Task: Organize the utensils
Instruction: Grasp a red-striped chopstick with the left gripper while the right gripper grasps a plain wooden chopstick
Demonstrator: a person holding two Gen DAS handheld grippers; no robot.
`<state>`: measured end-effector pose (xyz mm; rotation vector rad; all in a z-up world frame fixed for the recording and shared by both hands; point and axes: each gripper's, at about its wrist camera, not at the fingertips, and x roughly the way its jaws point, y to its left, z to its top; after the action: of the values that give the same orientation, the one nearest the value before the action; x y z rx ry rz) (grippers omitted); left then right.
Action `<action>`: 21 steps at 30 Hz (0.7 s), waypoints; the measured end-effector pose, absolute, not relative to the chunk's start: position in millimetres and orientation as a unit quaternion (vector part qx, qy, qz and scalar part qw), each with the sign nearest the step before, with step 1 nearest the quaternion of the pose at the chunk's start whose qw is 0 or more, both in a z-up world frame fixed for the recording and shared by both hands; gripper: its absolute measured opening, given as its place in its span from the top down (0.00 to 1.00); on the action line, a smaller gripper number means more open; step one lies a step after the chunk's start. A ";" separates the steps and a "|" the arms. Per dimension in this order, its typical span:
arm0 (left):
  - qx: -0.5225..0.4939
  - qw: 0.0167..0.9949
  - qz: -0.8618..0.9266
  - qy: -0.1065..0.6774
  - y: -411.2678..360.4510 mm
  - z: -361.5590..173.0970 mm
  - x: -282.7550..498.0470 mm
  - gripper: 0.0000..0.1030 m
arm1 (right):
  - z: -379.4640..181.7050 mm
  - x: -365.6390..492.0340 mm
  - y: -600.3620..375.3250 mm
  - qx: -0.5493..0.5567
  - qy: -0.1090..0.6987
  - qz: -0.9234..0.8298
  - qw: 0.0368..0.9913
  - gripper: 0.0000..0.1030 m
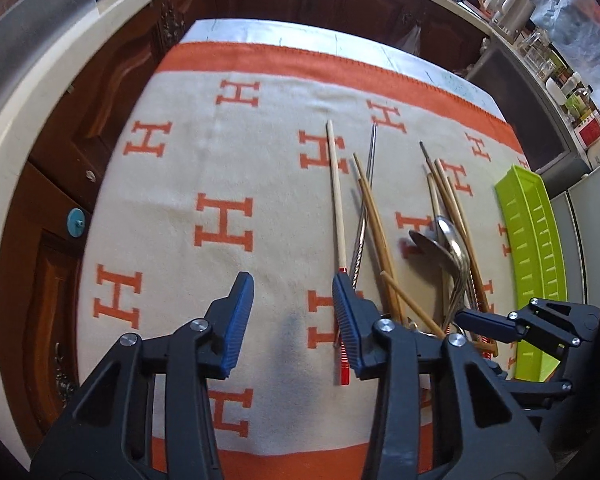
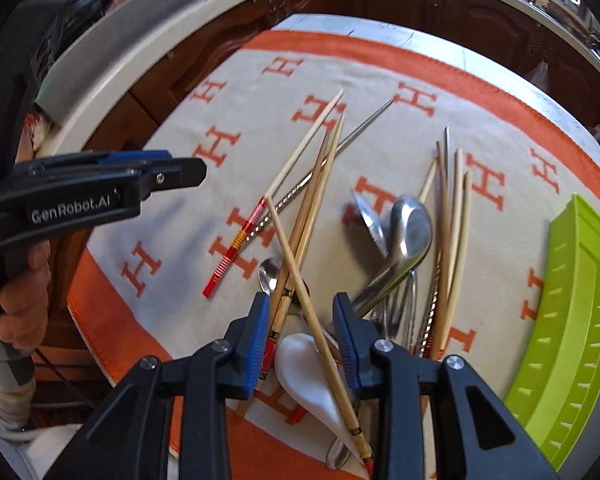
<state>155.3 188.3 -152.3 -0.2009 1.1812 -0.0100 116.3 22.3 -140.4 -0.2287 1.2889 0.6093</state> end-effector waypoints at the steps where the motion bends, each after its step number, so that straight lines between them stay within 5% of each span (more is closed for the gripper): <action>1: -0.097 0.824 -0.009 0.559 187.5 -155.5 156.3 0.63 | -144.1 116.6 23.0 -0.110 0.593 0.277 0.748 0.79; 8: -0.097 0.812 -0.034 0.574 180.1 -177.9 169.7 0.63 | -158.3 113.5 29.2 -0.135 0.590 0.263 0.752 0.94; 21: -0.087 0.807 -0.043 0.583 159.6 -197.9 204.7 0.66 | -128.8 106.7 1.6 -0.079 0.563 0.231 0.790 0.95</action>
<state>204.7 159.6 -197.9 -0.1869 1.2474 -0.0916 106.7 1.6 -128.8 -0.1705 1.2119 0.4981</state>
